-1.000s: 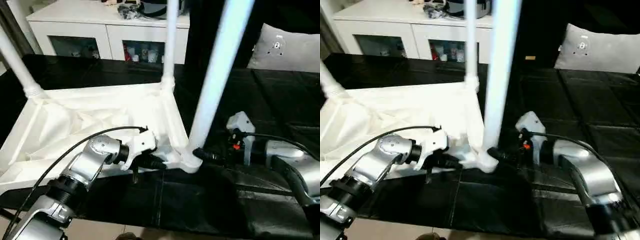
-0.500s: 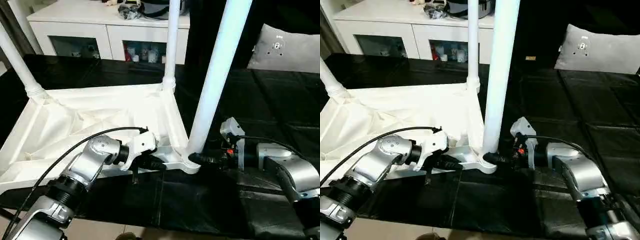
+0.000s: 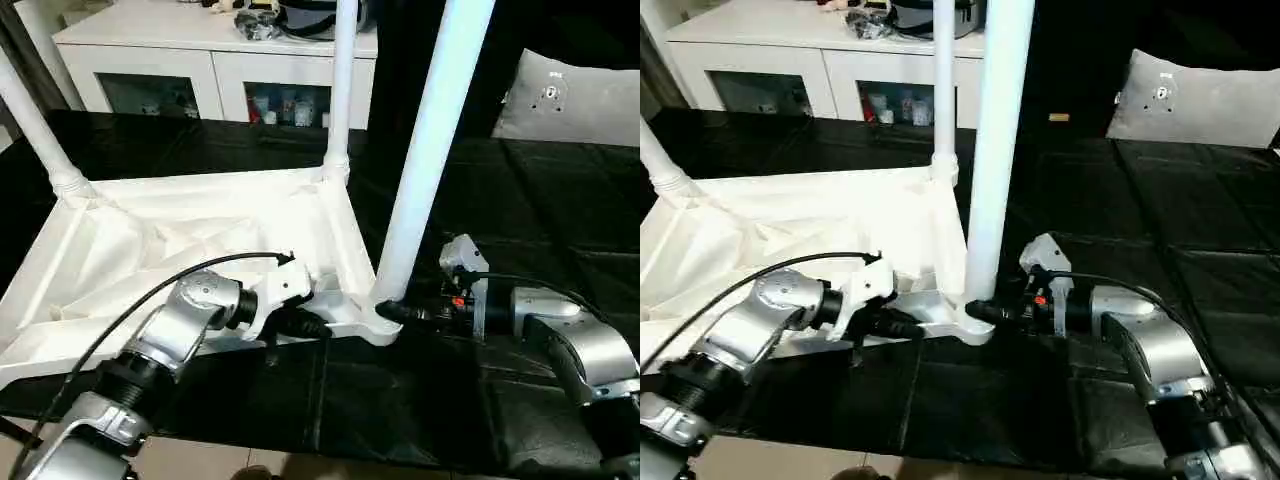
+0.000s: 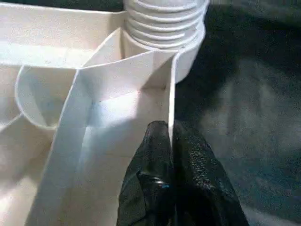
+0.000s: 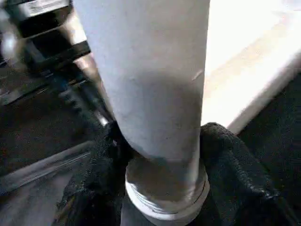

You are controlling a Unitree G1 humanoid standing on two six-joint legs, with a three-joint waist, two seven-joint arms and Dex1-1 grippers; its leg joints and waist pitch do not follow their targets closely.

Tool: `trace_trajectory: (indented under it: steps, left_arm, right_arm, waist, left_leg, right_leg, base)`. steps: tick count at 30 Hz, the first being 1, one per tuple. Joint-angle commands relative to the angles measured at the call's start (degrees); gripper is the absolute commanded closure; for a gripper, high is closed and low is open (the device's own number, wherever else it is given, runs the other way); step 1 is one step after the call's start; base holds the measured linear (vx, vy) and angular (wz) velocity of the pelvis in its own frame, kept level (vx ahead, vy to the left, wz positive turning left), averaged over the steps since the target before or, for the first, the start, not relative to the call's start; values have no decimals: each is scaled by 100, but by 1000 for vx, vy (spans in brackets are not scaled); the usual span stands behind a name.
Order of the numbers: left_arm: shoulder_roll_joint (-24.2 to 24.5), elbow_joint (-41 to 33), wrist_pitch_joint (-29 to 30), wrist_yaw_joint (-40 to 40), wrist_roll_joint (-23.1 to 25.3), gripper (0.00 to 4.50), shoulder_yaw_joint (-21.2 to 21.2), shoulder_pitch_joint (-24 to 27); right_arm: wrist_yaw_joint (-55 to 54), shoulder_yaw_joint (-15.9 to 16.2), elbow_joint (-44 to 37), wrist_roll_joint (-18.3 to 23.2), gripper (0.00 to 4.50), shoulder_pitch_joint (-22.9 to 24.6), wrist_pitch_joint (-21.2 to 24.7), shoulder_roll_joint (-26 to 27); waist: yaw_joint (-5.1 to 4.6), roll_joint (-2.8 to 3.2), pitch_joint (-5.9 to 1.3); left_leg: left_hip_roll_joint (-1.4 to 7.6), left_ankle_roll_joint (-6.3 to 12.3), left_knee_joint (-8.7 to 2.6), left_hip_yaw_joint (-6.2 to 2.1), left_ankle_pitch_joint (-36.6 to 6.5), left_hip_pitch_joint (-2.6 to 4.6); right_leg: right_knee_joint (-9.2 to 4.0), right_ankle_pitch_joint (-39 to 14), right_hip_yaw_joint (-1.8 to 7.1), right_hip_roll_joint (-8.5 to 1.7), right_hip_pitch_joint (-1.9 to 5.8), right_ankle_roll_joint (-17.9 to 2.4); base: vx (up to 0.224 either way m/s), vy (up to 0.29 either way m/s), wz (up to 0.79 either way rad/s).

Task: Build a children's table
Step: Rotate leg to tighten

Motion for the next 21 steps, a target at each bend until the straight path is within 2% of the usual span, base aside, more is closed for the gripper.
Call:
trace_trajectory:
  steps: [1, 2, 3, 4, 5, 7, 8, 9, 11, 12, 16, 19, 20, 21]
  left_arm:
    - [-367, 48, 327, 782, -109, 450, 290, -197]
    - [-456, 74, 419, 975, -63, 450, 320, -230]
    - [-660, 175, 607, 1419, 29, 450, 408, -329]
    - [-660, 175, 607, 1419, 29, 450, 408, -329]
    - [-829, 268, 737, 1768, 84, 450, 493, -416]
    - [-1114, 373, 842, 2274, 137, 450, 638, -539]
    - [-1173, 384, 860, 2370, 146, 450, 667, -559]
    - [-1280, 387, 856, 2510, 173, 450, 680, -581]
    - [-1398, 348, 870, 2613, 184, 450, 665, -582]
    - [-1407, 317, 851, 2596, 212, 450, 615, -568]
    - [-1242, 247, 671, 2361, 320, 450, 422, -500]
    - [-1073, 249, 476, 2147, 357, 450, 349, -475]
    - [-944, 252, 346, 1959, 367, 450, 272, -455]
    - [-936, 252, 341, 1949, 368, 450, 267, -454]
  right_arm:
    - [-755, 146, 139, -198, 247, -23, 226, 445]
    - [-1095, 67, 233, -256, 249, -69, 274, 631]
    - [-1665, -58, 413, -343, 249, -176, 381, 948]
    - [-1665, -58, 413, -343, 250, -176, 381, 948]
    - [-2048, -139, 550, -401, 251, -264, 455, 1152]
    - [-2755, -253, 808, -598, 251, -423, 475, 1443]
    - [-2906, -273, 857, -652, 251, -453, 473, 1499]
    - [-3106, -284, 913, -727, 251, -480, 418, 1595]
    - [-3182, -338, 907, -735, 251, -464, 337, 1749]
    - [-3147, -362, 868, -710, 196, -438, 302, 1796]
    - [-2914, -359, 712, -659, 166, -347, 200, 1737]
    - [-2639, -374, 610, -604, 139, -290, 54, 1538]
    - [-2391, -393, 565, -566, 121, -259, -37, 1347]
    - [-2377, -395, 562, -564, 121, -257, -41, 1336]
  waist:
    - [-20, -76, -297]
    - [-73, -79, -283]
    - [-103, -105, -297]
    - [-129, -94, -301]
    - [-170, -89, -300]
    - [-203, -91, -302]
    - [-220, -89, -304]
    - [-222, -109, -322]
    - [-224, -103, -333]
    - [-214, -96, -339]
    - [-207, -80, -331]
    - [-214, -67, -309]
    - [-217, -81, -307]
    - [-227, -89, -307]
  left_leg:
    - [301, -19, -461, -130, -1340, 121]
    - [285, -74, -478, -132, -1385, 104]
    - [271, -133, -494, -152, -1407, 92]
    - [271, -146, -492, -143, -1414, 110]
    - [271, -160, -483, -143, -1435, 125]
    - [259, -129, -474, -134, -1323, 112]
    - [255, -127, -474, -132, -1310, 113]
    - [250, -87, -464, -131, -1129, 88]
    - [248, -8, -449, -120, -987, 76]
    - [240, 47, -442, -111, -912, 78]
    - [258, 102, -461, -114, -923, 83]
    - [261, 58, -484, -121, -1122, 86]
    - [257, 58, -487, -123, -1187, 85]
    - [257, 63, -486, -124, -1204, 77]
  right_leg:
    - [-507, -1718, 286, -553, 167, -991]
    - [-509, -1851, 286, -546, 168, -958]
    - [-514, -1972, 272, -553, 203, -874]
    - [-518, -1946, 279, -546, 179, -883]
    - [-527, -1904, 287, -548, 169, -903]
    - [-530, -1737, 296, -542, 170, -937]
    - [-530, -1710, 293, -537, 169, -946]
    - [-514, -1473, 294, -537, 208, -931]
    - [-493, -1209, 300, -532, 212, -944]
    - [-490, -1087, 302, -531, 215, -951]
    - [-492, -974, 296, -521, 219, -968]
    - [-517, -1236, 298, -528, 222, -904]
    - [-542, -1353, 296, -531, 231, -867]
    - [-543, -1400, 300, -529, 232, -832]
  base:
    - [0, 0, 0]
    - [0, 0, 0]
    - [0, 0, 0]
    - [0, 0, 0]
    - [0, 0, 0]
    - [0, 0, 0]
    - [0, 0, 0]
    - [0, 0, 0]
    - [0, 0, 0]
    - [0, 0, 0]
    - [0, 0, 0]
    - [0, 0, 0]
    - [0, 0, 0]
    - [0, 0, 0]
